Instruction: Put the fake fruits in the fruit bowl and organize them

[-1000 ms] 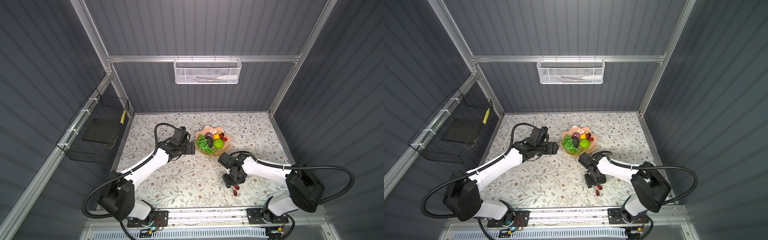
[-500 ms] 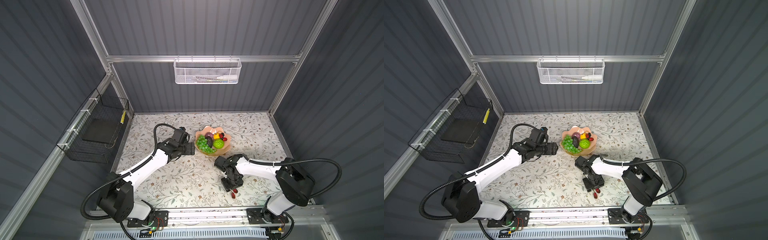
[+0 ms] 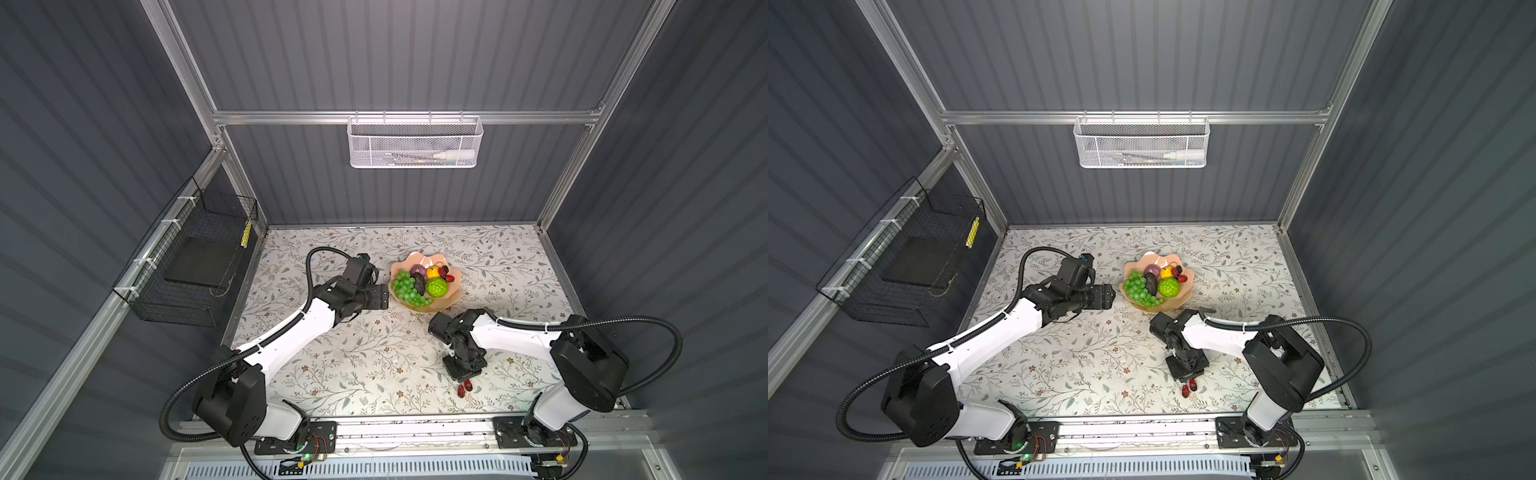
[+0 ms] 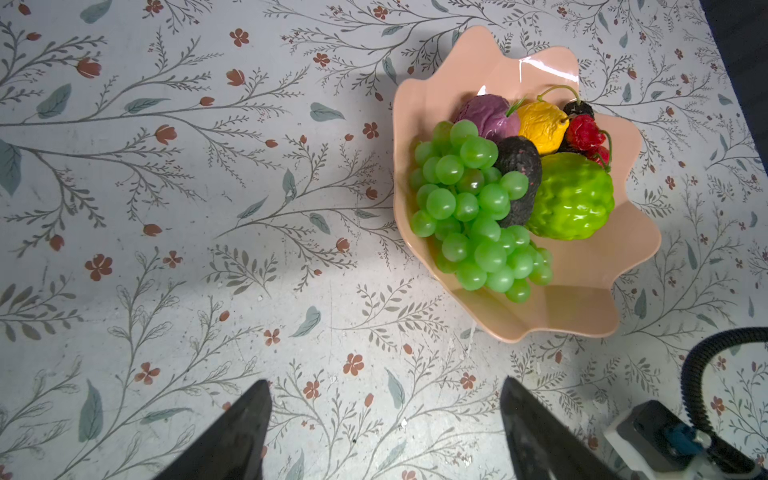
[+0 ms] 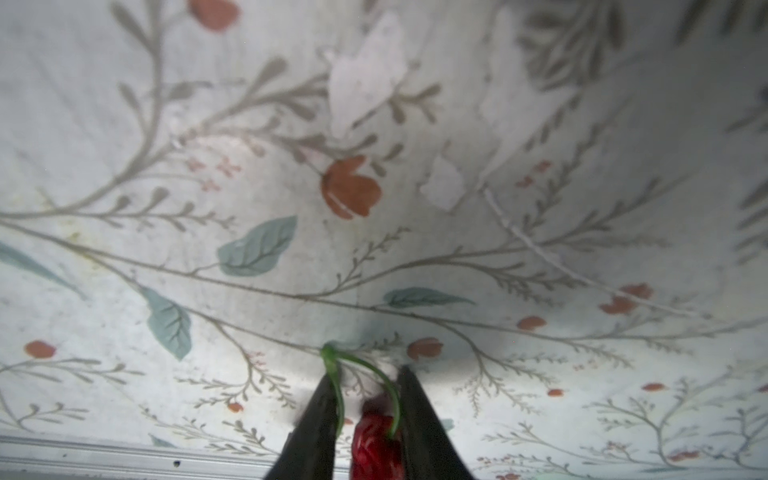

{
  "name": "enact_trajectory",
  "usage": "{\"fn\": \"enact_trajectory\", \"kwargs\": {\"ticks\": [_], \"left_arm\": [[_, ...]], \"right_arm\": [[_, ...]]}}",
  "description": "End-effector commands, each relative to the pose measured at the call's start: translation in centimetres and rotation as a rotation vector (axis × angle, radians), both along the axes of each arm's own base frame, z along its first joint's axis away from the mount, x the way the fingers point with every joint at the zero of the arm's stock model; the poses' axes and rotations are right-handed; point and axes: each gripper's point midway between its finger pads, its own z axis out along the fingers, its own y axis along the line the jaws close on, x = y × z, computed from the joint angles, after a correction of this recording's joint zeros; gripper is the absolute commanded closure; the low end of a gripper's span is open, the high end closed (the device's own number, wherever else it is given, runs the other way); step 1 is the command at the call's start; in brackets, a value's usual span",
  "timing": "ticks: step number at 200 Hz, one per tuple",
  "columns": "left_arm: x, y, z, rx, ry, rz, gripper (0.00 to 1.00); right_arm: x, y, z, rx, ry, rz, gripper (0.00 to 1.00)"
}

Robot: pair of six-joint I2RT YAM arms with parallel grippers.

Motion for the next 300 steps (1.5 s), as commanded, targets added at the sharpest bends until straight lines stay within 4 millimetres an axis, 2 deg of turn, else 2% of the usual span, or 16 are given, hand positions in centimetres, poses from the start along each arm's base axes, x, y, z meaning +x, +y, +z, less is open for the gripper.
{"fn": "enact_trajectory", "kwargs": {"ticks": [1,43,75,99,141,176,202,229,250,300], "left_arm": [[0.1,0.3,0.2,-0.006,-0.001,0.015,0.13],[0.2,0.2,0.2,-0.005,0.001,0.012,0.13],[0.2,0.3,0.4,-0.001,-0.003,0.015,0.14],[0.2,0.7,0.5,0.007,-0.009,0.031,0.14],[0.4,1.5,0.8,0.018,-0.032,0.077,0.14],[0.5,2.2,1.2,0.039,-0.048,0.105,0.14],[0.4,2.6,1.0,0.036,-0.05,0.129,0.14],[0.0,2.7,1.0,0.027,-0.038,0.131,0.14],[-0.3,3.0,1.1,0.028,-0.04,0.136,0.14],[-0.8,3.6,1.3,0.034,-0.046,0.146,0.13]], "right_arm": [[-0.1,-0.8,-1.2,-0.049,0.013,-0.012,0.8],[0.3,-0.7,-1.1,-0.047,-0.004,-0.011,0.91],[1.4,0.1,0.1,0.003,-0.065,-0.006,0.94],[2.8,0.7,2.2,0.073,-0.154,-0.032,0.97],[6.4,-0.1,7.5,0.192,-0.328,-0.104,0.98],[11.4,-0.7,11.7,0.296,-0.493,-0.154,0.97],[17.0,-0.3,13.9,0.352,-0.625,-0.153,0.96],[22.1,0.4,14.0,0.362,-0.673,-0.148,0.96],[25.0,0.5,13.6,0.319,-0.693,-0.126,0.96],[29.0,0.3,12.9,0.275,-0.724,-0.085,0.95]]}}
